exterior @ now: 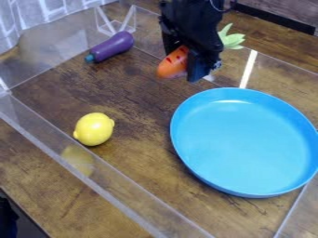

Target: Move the carrot to the right side

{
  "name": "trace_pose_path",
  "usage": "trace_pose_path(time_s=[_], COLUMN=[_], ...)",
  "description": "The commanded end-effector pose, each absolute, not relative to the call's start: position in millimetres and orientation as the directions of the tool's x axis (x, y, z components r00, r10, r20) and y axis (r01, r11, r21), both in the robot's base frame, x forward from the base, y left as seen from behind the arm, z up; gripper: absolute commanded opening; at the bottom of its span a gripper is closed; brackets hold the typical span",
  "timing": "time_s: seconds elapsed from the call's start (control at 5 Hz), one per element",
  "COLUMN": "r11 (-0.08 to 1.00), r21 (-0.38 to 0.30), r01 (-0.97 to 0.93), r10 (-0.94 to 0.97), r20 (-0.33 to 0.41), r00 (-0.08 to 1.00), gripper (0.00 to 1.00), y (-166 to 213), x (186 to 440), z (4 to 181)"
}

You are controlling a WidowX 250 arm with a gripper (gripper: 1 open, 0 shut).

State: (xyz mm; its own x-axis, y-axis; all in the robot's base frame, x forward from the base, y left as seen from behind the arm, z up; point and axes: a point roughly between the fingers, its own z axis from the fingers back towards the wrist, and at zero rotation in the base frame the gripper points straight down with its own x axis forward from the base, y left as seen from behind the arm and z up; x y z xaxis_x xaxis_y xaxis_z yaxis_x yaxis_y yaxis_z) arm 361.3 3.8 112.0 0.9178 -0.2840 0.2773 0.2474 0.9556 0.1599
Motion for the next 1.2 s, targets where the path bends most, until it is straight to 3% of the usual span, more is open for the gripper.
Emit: trace_pose_path(time_s=[0.0,0.4,1.0], r11=[0.958,0.958,0.95], r21=[0.195,0.198,0.2], r01=[0.21,0.208,0.238], r10=[-0.27,-0.268,-0.294], r20=[0.378,0.36,0.331], r00=[0.885,0.894,0.897], gripper=[0.0,0.0,0.0], y=[12.7,16.1,20.0], x=[361.8,340.8,348.8], z=[155.3,156.5,134.1])
